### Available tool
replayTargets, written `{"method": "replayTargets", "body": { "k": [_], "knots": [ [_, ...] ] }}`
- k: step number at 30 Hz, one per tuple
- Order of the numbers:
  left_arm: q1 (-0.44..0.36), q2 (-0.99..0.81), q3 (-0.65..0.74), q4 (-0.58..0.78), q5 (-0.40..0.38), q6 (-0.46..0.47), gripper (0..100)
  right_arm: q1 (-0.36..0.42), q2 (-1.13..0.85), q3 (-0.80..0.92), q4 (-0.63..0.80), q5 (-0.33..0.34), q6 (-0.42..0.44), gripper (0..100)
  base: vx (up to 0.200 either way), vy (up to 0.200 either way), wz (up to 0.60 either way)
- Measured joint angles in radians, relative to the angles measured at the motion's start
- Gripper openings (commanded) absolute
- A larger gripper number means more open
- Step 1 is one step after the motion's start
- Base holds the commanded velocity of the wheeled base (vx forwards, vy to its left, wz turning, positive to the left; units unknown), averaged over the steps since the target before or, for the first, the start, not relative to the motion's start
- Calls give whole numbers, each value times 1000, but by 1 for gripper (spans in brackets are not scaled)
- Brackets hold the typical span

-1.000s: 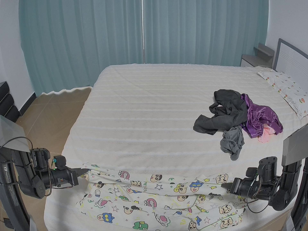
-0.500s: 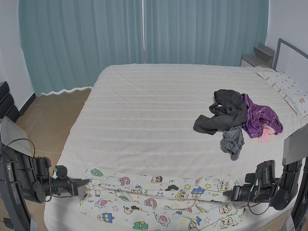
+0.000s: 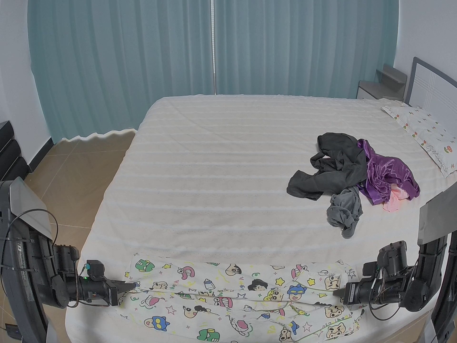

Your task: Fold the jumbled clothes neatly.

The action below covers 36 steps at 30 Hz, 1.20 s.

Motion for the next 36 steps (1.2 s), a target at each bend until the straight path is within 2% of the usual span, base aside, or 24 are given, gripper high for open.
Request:
{"method": "replayTargets", "body": {
  "k": [11,12,14,15,22,26,33,36],
  "knots": [
    [0,16,3,1,-2,3,0,-16,39,0,32,-21,-55,0,0,0,0],
    [0,17,3,1,-2,3,100,-16,44,0,30,-27,-56,0,0,0,0],
    [0,20,3,1,-2,4,100,-17,53,0,26,-31,-61,0,0,0,0],
    [0,22,3,1,-2,4,100,-17,56,0,25,-33,-64,100,0,0,0],
    [7,33,13,0,-10,-1,100,-17,67,0,2,-36,-67,100,0,0,0],
    [44,34,30,0,-74,-1,100,-17,62,0,2,-61,-67,100,0,0,0],
    [221,32,50,-4,-230,-15,100,-30,-3,0,13,-87,-67,100,0,0,0],
    [283,22,55,-4,-307,-83,100,-38,-64,0,17,-88,-63,100,0,0,0]
  ]
}}
